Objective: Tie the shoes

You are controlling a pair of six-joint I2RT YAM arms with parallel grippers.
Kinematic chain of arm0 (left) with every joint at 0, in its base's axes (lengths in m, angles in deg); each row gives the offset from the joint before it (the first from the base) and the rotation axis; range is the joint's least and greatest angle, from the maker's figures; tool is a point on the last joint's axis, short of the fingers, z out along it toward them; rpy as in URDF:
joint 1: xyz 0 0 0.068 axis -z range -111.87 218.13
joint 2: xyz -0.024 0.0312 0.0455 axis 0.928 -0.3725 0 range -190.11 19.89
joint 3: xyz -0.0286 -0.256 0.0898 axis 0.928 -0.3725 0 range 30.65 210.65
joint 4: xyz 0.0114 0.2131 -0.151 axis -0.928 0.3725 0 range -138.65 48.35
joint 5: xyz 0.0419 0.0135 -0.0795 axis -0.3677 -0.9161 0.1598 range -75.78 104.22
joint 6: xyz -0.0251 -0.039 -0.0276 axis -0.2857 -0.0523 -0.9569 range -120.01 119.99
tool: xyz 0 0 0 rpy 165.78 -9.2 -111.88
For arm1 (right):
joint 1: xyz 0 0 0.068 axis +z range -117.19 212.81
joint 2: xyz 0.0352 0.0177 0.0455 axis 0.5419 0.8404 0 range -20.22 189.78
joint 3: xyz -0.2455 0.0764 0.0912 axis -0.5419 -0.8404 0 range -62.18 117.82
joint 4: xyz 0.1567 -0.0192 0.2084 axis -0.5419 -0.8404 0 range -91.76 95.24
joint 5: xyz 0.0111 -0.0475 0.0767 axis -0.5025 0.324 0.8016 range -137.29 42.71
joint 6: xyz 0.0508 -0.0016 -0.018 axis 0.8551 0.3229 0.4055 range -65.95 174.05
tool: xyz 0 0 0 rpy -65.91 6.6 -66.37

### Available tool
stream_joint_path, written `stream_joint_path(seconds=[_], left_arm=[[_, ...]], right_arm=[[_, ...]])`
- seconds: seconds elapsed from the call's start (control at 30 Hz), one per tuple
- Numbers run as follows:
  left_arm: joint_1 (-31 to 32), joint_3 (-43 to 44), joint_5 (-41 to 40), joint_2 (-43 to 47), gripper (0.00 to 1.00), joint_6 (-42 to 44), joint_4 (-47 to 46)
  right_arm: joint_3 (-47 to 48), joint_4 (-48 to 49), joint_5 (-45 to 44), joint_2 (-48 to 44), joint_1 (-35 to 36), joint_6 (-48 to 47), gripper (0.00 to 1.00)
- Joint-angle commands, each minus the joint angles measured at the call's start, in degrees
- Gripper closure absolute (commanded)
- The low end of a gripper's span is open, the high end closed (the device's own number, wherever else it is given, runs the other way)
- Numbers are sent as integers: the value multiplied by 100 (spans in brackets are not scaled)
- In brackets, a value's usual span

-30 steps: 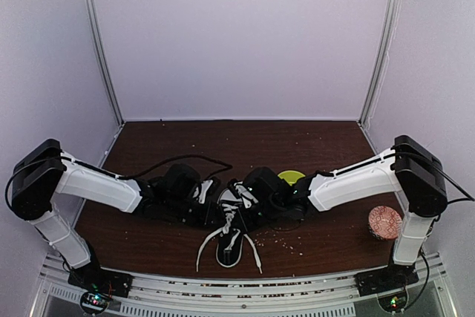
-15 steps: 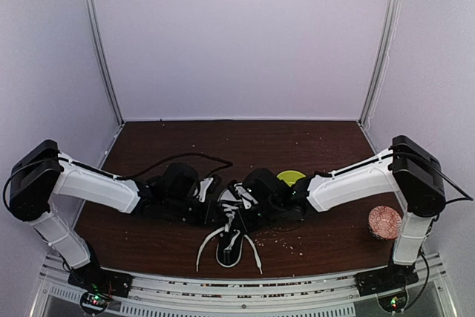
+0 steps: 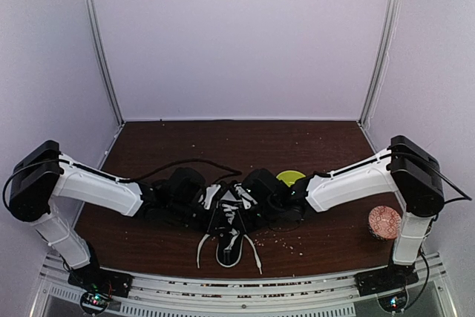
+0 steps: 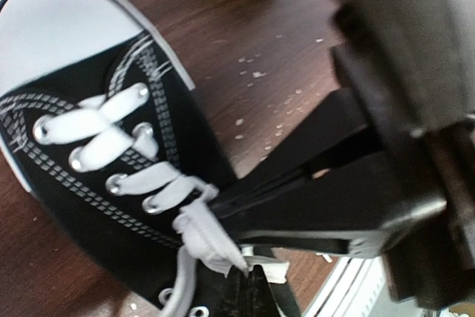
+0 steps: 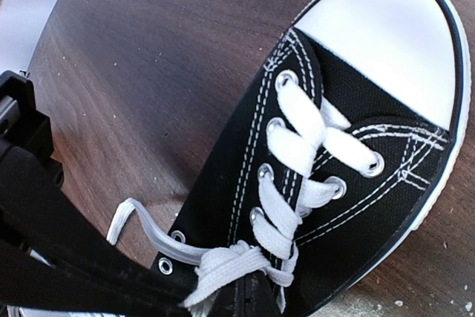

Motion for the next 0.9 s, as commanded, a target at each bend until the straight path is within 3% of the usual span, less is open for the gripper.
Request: stream_joint_path(seconds=[0.0, 0.1, 0.2, 0.4, 0.63, 0.87], left_arm=[[25, 116, -191, -160, 100, 68, 405], [25, 59, -105, -113, 98, 76, 271], [-3, 79, -285, 107, 82, 136, 385], [-254, 32, -550, 549, 68, 40, 438], [-345, 99, -525, 387, 67, -320, 166], [-353, 213, -338, -9, 71, -420, -10]], right_arm=[[-25, -33, -237, 70, -5, 51, 100], [-64, 8, -219, 45, -3, 44, 100], [-76, 17, -207, 32, 0, 35, 100], [-124, 39, -194, 6, -1, 25, 100], [-129, 62, -176, 14, -5, 24, 100], [-137, 67, -175, 6, -3, 13, 100]])
